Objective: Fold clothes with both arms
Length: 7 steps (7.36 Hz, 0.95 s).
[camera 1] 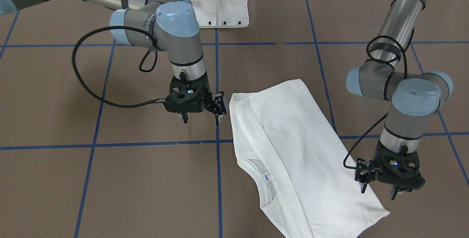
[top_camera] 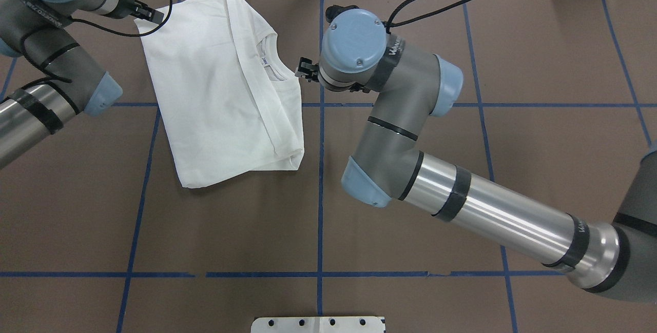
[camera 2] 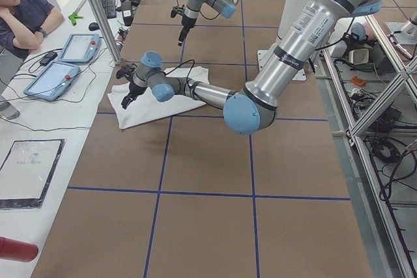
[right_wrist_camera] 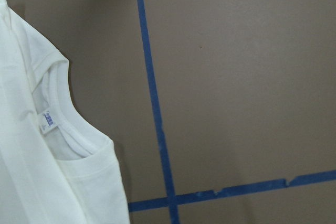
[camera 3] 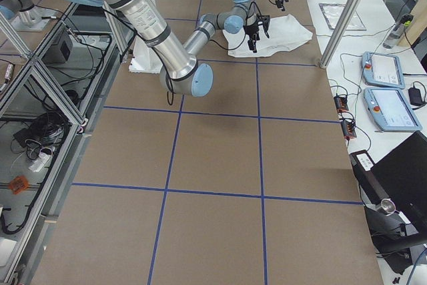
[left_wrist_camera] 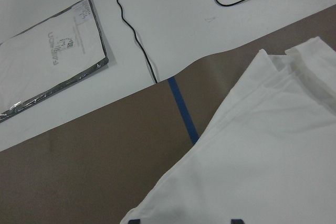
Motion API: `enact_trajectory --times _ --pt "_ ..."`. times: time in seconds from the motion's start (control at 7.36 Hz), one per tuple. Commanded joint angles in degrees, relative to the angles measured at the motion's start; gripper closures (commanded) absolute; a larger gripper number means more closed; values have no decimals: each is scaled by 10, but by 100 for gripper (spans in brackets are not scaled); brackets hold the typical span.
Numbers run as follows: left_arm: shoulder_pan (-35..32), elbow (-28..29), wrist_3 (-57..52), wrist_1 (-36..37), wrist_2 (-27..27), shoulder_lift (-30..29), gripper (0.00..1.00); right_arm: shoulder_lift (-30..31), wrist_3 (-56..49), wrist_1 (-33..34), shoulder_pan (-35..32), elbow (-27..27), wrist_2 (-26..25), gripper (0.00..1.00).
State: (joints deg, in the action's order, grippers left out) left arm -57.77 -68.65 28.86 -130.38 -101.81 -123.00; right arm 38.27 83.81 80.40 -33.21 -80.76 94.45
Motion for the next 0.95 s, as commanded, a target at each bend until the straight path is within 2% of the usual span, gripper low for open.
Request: enact_trajectory --times 0.0,0.27,0.54,0.82 --pt "-2 -50 7 -1 -6 35 0 -31 146 3 52 40 -33 7" --pt "-2 -53 8 -2 -6 38 0 -45 171 4 85 69 -75 10" --pt "-2 -54 8 -4 -6 44 0 -61 166 3 88 108 -88 25" --pt "-2 -54 9 -4 -6 45 0 -57 154 3 100 118 -100 27"
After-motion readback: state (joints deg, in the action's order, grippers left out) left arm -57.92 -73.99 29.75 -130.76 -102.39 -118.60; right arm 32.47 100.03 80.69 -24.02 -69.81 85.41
